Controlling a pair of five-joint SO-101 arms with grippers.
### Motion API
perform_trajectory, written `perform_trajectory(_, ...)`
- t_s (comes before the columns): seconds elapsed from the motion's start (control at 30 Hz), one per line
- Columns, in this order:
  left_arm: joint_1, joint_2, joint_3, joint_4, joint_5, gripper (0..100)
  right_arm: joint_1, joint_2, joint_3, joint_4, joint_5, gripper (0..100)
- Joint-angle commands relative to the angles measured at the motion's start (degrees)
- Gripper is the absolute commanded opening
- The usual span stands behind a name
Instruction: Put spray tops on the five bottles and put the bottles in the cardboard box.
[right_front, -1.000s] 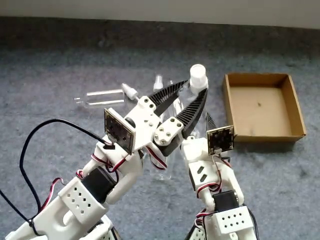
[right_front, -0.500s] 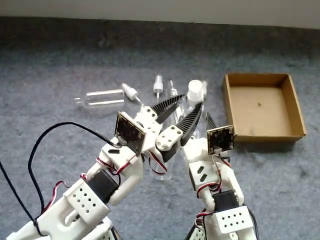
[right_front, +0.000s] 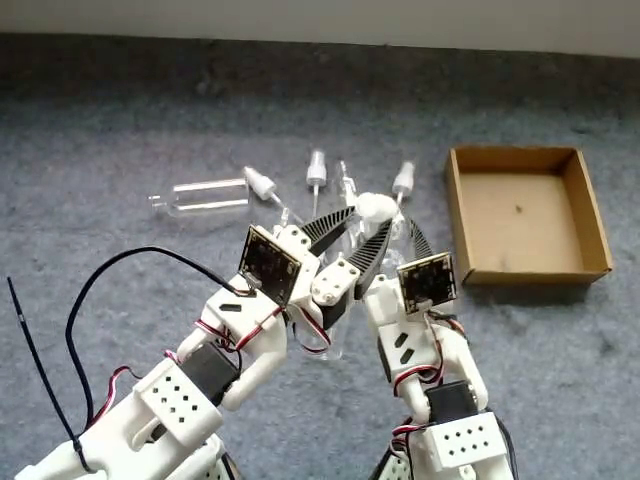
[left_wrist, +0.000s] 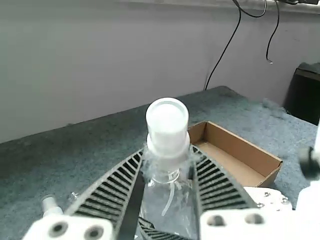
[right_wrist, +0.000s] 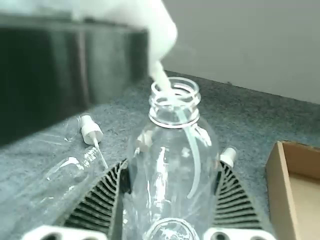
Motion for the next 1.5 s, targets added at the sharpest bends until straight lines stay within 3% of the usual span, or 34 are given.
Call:
perform_trajectory(0.0, -0.4, -0.75, -1.01, -2.02, -3.34, 1, -0.48, -1.27, 6.02, -0.22, 1.58, 11.3)
perform_trajectory(0.23, -0.66, -0.75, -0.75, -1.58, -4.57, 1, -0.48, -1.27, 6.11, -0.22, 1.76, 11.3)
perform_trajectory(0.47, -0.92, -0.66, -1.1, 4.48, -4.75, 1, -0.48, -1.27, 5.93, -0.22, 1.76, 11.3)
perform_trajectory(0.57, -0.92, -0.66, -1.71, 4.57, -9.14, 1, -0.48, -1.27, 5.93, -0.22, 1.76, 11.3)
perform_trajectory(0.97, -0.92, -0.48, -13.14, 16.7, -9.58, 1, -0.48, -1.27, 5.85, -0.22, 1.58, 11.2)
perform_trajectory(1.17, -0.57, 9.54, -20.26, 23.3, -9.58, 1, -0.48, -1.27, 5.85, -0.22, 1.67, 11.2)
perform_trajectory(1.47, -0.57, 13.58, -20.97, 23.74, -9.49, 1, -0.48, -1.27, 5.85, -0.22, 1.49, 11.2)
